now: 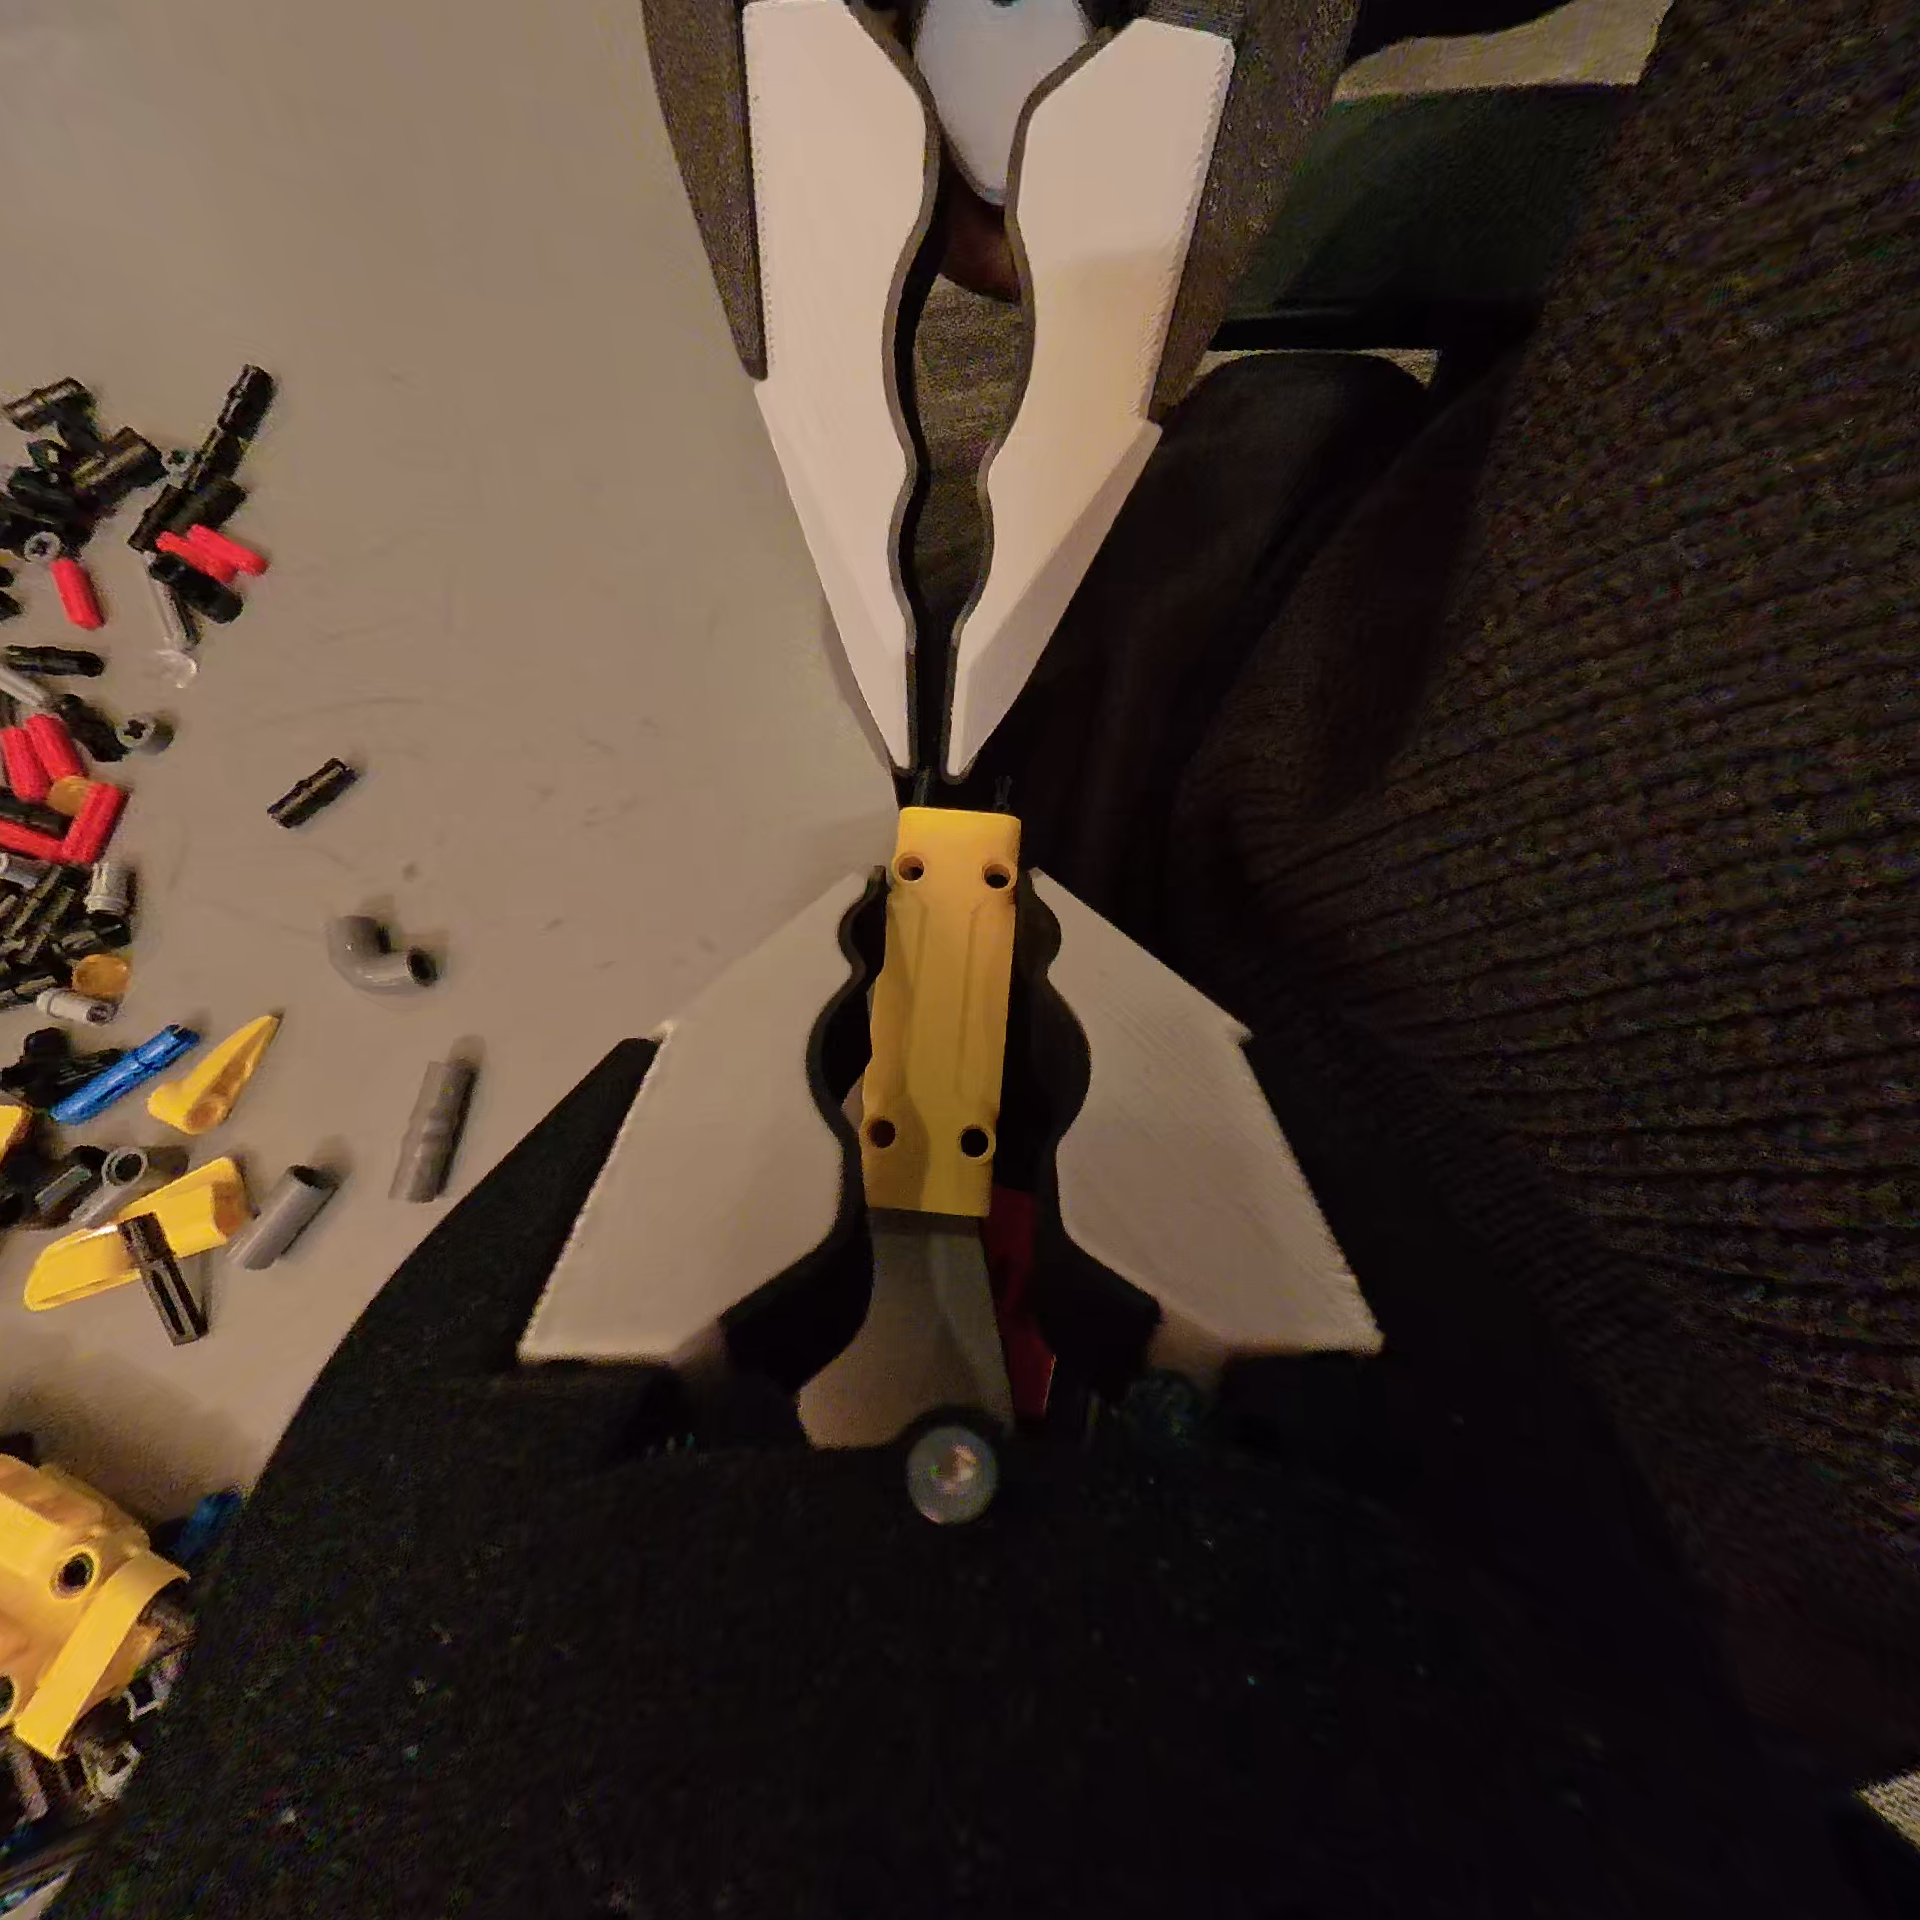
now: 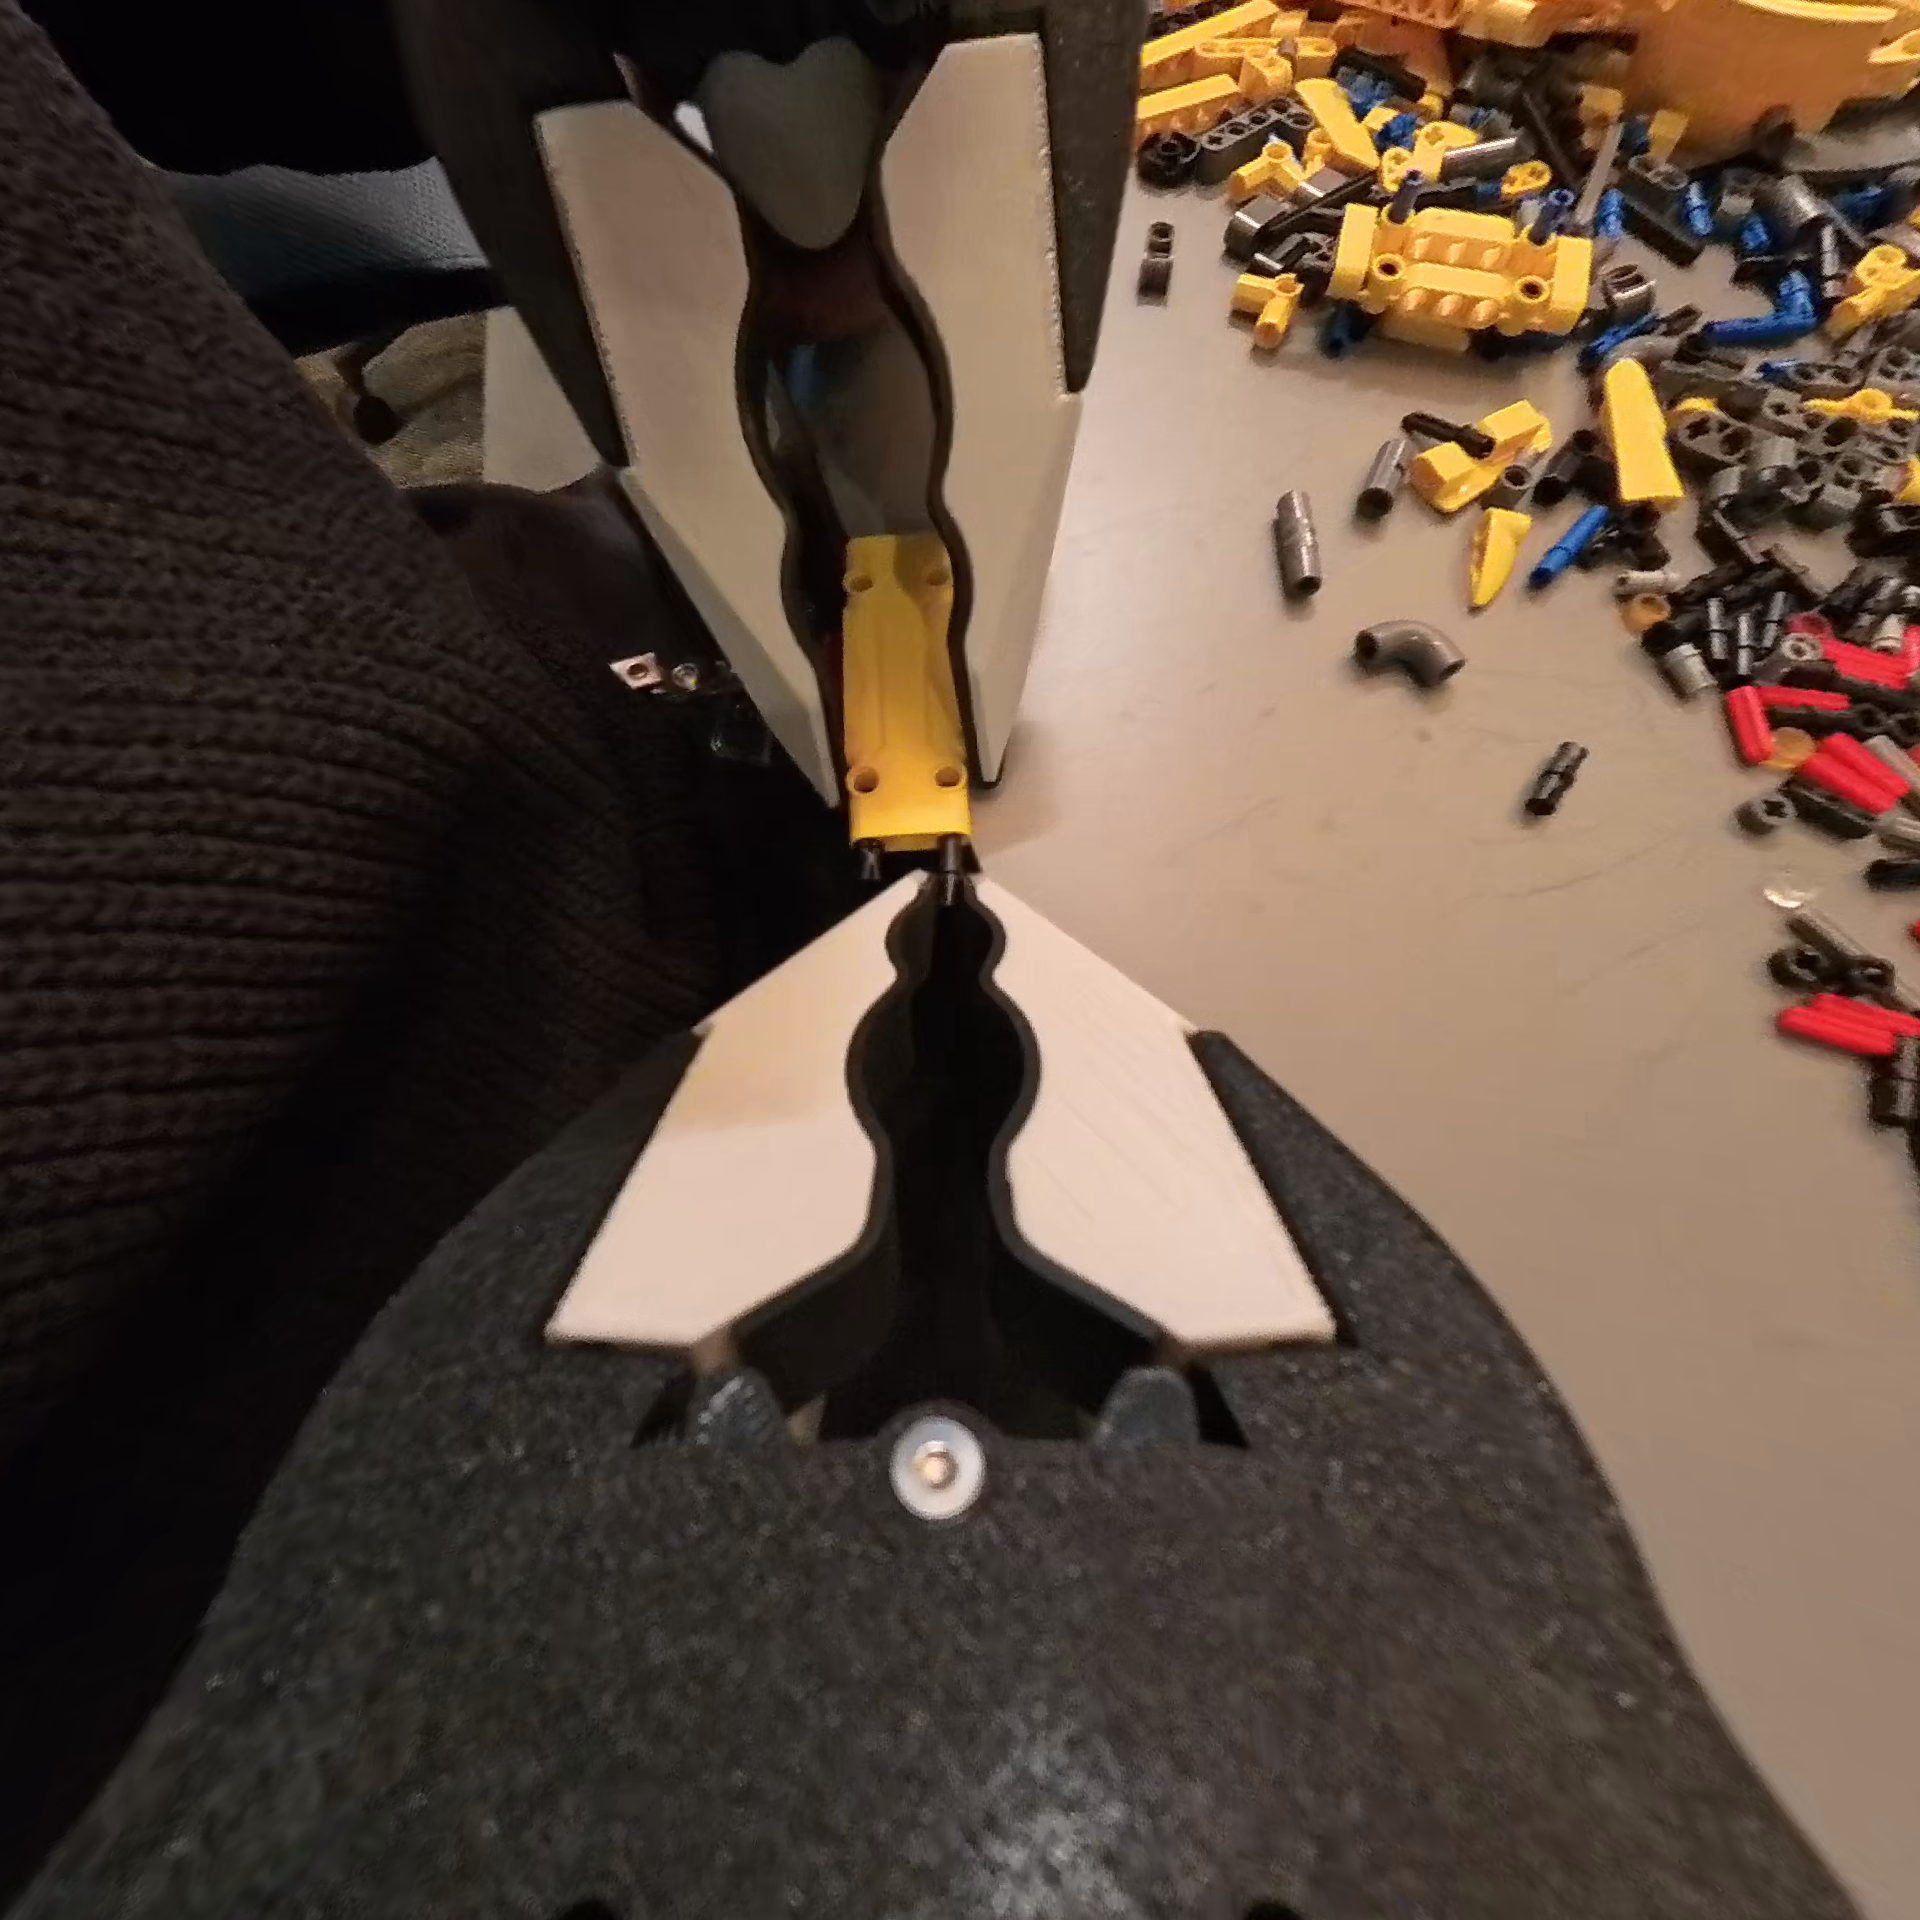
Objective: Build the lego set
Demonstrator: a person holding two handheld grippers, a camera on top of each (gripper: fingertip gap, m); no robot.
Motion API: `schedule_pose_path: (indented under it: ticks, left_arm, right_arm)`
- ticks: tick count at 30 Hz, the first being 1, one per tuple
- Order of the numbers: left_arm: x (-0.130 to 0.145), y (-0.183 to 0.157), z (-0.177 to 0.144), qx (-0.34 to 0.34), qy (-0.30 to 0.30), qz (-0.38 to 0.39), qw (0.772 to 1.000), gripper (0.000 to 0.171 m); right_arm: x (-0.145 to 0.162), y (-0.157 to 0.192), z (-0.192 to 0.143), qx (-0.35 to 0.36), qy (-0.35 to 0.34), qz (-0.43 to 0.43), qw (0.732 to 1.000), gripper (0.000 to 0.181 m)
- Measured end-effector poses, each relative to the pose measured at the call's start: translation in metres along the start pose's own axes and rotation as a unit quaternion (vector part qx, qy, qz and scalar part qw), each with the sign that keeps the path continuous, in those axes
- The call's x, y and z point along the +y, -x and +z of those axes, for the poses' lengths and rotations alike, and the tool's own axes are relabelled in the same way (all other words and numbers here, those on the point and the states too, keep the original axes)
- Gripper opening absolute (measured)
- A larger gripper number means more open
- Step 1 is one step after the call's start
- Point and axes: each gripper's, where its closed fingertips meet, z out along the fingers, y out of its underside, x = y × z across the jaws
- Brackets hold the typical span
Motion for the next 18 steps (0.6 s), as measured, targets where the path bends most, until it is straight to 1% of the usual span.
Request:
schedule_pose_path:
  ticks: [8, 13, 18]
  left_arm:
    - [0.0012, -0.0004, -0.0004, 0.009, 0.0, 0.011, 1.0, 0.024]
    - [0.0015, -0.0003, -0.001, 0.025, -0.001, 0.004, 1.0, 0.024]
    - [0.0016, -0.0004, -0.0008, 0.028, -0.001, 0.002, 1.0, 0.024]
  right_arm:
    - [-0.0013, -0.0004, 0.0009, 0.019, -0.036, 0.0, 0.999, 0.003]
    - [-0.0005, -0.0007, 0.0024, 0.02, -0.054, -0.025, 0.998, 0.003]
    - [-0.0012, -0.0002, 0.0018, 0.018, -0.076, -0.002, 0.997, 0.003]
